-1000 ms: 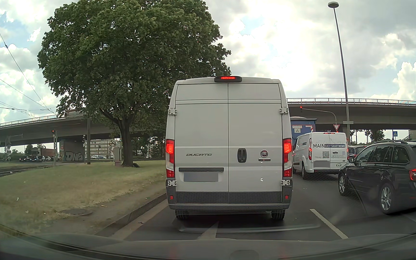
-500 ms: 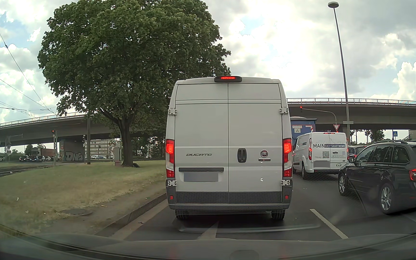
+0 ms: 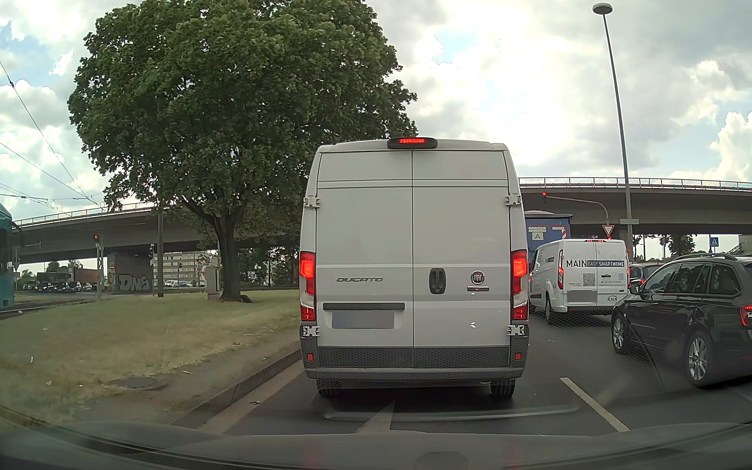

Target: Follow the waypoints while adhering to traffic rules and regulations

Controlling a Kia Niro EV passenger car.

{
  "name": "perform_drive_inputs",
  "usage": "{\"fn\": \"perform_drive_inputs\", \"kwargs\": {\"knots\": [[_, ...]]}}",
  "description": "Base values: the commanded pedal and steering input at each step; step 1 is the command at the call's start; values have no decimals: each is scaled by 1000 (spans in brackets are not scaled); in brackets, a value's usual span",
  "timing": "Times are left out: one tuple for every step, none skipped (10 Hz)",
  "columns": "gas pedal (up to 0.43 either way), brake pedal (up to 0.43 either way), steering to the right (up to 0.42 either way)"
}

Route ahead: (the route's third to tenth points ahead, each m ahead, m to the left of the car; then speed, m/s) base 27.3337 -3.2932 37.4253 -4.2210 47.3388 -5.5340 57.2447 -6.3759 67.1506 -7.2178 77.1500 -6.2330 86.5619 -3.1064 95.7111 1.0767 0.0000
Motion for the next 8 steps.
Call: {"fn": "perform_drive_inputs", "kwargs": {"knots": [[0, 488, 2], [0, 488, 2], [0, 488, 3], [0, 482, 2], [0, 488, 2], [0, 488, 3], [0, 488, 2], [0, 488, 3]]}}
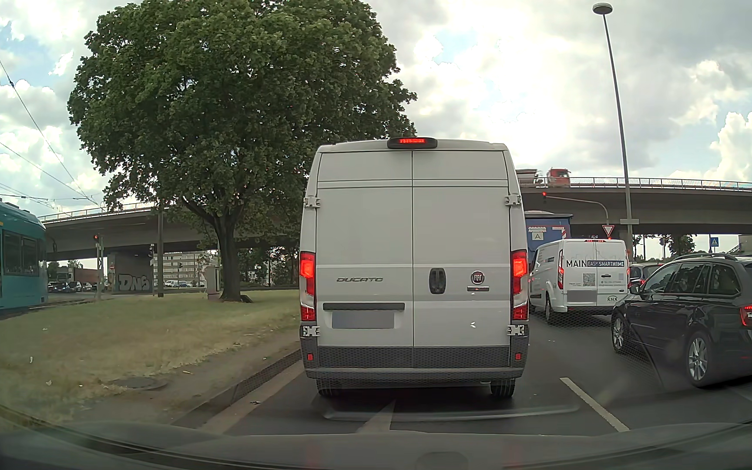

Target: Follow the waypoints while adhering to traffic rules and regulations

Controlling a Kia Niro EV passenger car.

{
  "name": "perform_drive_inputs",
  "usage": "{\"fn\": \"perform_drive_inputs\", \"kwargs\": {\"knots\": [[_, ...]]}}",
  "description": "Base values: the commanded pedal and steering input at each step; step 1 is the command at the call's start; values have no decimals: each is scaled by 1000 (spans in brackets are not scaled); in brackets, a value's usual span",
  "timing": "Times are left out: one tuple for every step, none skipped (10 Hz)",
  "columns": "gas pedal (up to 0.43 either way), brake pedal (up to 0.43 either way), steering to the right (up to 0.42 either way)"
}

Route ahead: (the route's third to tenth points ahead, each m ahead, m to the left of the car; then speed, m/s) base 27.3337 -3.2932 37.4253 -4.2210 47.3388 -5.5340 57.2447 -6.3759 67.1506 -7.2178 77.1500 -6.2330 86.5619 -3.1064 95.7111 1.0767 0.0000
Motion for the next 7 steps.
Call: {"fn": "perform_drive_inputs", "kwargs": {"knots": [[0, 488, 2], [0, 482, 2], [0, 482, 3], [0, 488, 2], [0, 488, 2], [0, 482, 2], [0, 482, 2]]}}
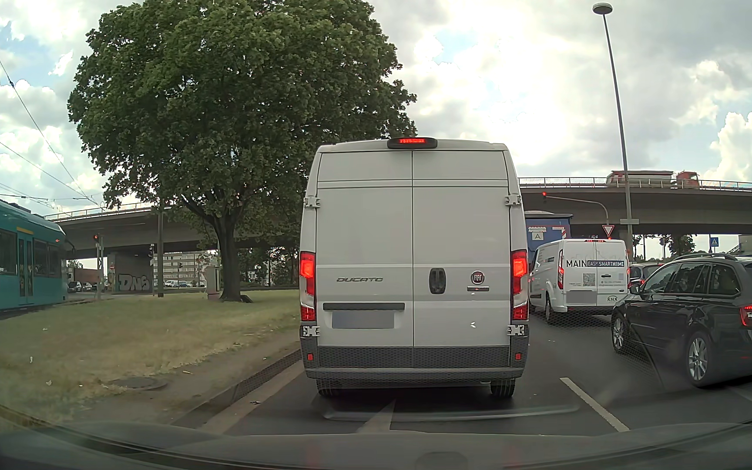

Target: Follow the waypoints while adhering to traffic rules and regulations

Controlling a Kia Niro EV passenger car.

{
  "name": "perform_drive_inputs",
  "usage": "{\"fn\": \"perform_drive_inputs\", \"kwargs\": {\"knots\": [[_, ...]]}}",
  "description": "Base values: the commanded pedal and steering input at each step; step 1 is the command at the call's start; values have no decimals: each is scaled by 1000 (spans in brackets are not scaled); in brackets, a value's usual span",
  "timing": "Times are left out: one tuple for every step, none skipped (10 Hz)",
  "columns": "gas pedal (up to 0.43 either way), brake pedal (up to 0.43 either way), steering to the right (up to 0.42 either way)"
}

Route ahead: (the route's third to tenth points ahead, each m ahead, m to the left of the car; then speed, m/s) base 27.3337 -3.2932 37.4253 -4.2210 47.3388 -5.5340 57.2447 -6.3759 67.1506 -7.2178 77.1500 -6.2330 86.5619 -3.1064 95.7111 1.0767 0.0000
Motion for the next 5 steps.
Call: {"fn": "perform_drive_inputs", "kwargs": {"knots": [[0, 482, 2], [0, 482, 2], [0, 488, 2], [0, 482, 2], [0, 482, 2]]}}
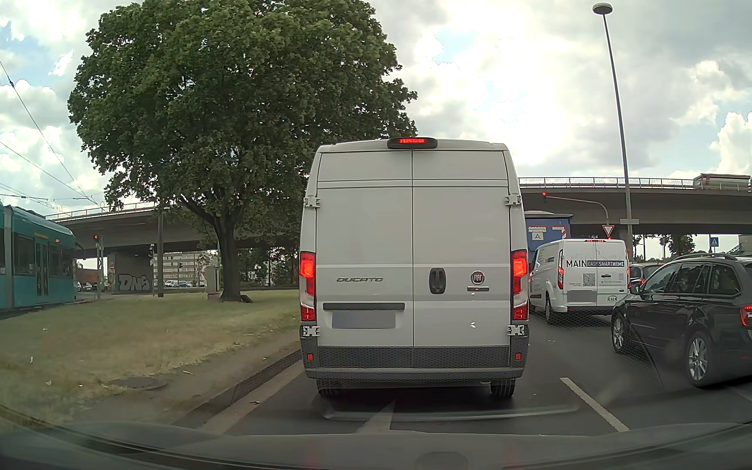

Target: Follow the waypoints while adhering to traffic rules and regulations

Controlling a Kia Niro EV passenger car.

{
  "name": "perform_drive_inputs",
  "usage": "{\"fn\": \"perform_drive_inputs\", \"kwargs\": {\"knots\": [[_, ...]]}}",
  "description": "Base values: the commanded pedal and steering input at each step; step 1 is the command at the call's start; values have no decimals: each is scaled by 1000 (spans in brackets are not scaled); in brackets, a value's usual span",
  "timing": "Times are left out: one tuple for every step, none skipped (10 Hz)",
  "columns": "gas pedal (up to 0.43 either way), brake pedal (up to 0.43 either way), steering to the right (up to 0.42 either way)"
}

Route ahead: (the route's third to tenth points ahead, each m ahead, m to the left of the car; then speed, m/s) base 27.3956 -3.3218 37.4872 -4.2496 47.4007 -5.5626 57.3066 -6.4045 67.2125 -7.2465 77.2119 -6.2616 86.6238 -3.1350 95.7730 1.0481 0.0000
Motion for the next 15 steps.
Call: {"fn": "perform_drive_inputs", "kwargs": {"knots": [[0, 482, 2], [0, 482, 3], [0, 482, 2], [0, 482, 2], [0, 482, 2], [0, 482, 3], [0, 482, 3], [0, 482, 2], [0, 488, 2], [0, 482, 2], [0, 482, 2], [0, 482, 2], [0, 482, 2], [0, 482, 2], [0, 482, 2]]}}
